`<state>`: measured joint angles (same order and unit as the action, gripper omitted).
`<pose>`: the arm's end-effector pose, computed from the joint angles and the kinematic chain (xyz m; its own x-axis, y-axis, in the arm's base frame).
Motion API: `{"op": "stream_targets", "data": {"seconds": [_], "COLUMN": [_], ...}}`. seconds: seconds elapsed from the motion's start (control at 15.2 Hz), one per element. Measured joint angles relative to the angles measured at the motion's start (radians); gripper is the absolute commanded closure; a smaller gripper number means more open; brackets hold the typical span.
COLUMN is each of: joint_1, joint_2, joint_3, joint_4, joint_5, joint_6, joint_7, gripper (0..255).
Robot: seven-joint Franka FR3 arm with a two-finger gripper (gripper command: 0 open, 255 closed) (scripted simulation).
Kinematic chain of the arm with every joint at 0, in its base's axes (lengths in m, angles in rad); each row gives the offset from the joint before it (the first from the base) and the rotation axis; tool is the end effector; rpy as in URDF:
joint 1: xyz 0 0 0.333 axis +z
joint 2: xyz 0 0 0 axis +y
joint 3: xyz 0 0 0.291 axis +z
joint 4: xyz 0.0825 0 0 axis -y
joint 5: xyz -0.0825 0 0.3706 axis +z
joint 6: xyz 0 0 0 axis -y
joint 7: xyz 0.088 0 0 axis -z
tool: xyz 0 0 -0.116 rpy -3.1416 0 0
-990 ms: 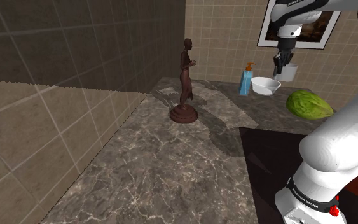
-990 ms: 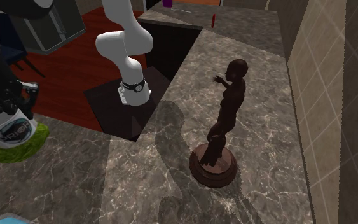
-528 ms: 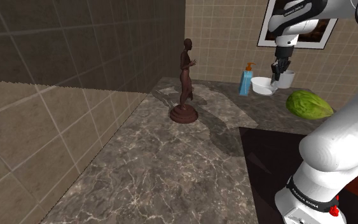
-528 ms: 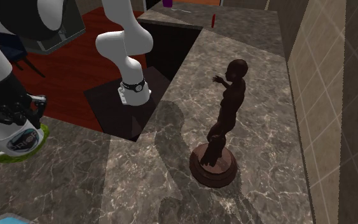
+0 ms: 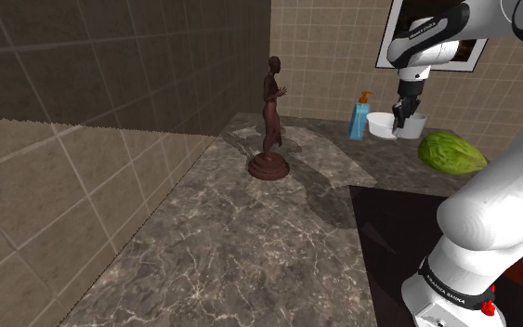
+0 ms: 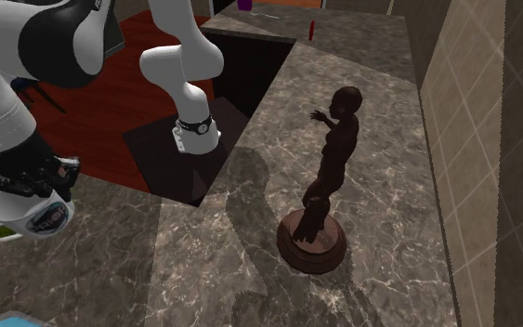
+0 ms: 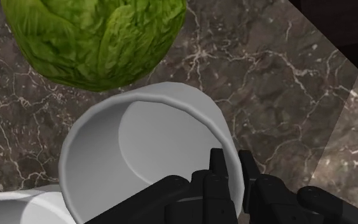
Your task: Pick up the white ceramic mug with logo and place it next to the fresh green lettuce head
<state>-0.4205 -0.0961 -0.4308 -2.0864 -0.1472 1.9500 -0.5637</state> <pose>0.3260 -0.3934 0.4313 0.9696 -0.2265 -0.0927 -0.2224 -0.9736 0.0522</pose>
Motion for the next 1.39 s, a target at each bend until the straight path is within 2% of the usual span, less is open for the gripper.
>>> {"op": "stream_targets", "data": {"seconds": [1.39], "joint_1": [-0.007], "joint_2": [0.127], "joint_3": [-0.013], "joint_4": [-0.160], "joint_5": [0.040], "joint_6": [0.278], "joint_7": [-0.014], "gripper": [255]}}
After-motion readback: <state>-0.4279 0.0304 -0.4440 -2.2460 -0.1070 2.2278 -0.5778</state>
